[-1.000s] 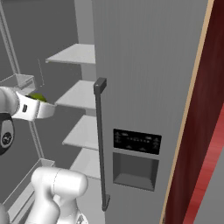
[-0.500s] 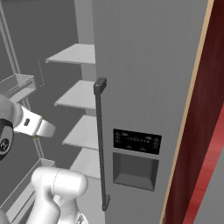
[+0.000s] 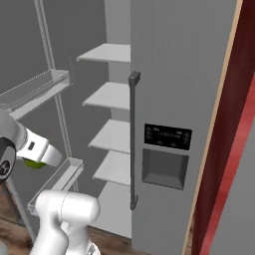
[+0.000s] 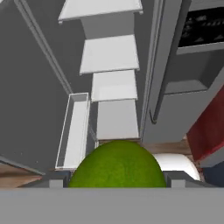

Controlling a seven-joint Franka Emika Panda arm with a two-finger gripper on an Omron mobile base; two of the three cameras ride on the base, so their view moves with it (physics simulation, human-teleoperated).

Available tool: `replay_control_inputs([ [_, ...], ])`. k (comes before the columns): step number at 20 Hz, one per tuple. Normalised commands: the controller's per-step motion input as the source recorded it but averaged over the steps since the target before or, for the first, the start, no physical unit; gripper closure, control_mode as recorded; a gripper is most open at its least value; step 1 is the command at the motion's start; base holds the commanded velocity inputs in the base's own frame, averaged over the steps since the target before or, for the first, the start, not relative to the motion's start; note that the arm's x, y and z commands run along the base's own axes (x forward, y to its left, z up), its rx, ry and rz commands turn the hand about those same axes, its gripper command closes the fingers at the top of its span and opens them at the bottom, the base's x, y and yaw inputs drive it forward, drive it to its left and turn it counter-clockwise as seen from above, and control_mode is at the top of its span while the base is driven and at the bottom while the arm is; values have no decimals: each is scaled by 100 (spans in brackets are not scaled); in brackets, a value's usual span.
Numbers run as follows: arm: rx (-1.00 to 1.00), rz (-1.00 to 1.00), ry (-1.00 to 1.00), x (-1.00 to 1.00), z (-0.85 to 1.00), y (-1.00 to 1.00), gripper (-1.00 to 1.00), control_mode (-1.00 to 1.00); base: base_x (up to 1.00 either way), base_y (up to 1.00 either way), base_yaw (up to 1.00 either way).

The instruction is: Grab the lime and lemon from the fridge, place them in the blender, close the lid, and turn on the blender to create a marinade.

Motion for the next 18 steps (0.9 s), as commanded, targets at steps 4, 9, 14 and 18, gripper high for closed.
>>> replay_control_inputs([
  [4,0,0,0,0,0,0,100,100,-100,5,23],
  [9,0,0,0,0,0,0,100,100,-100,1,33],
  [14,0,0,0,0,0,0,100,100,-100,11,45],
  [18,0,0,0,0,0,0,100,100,-96,37,53],
])
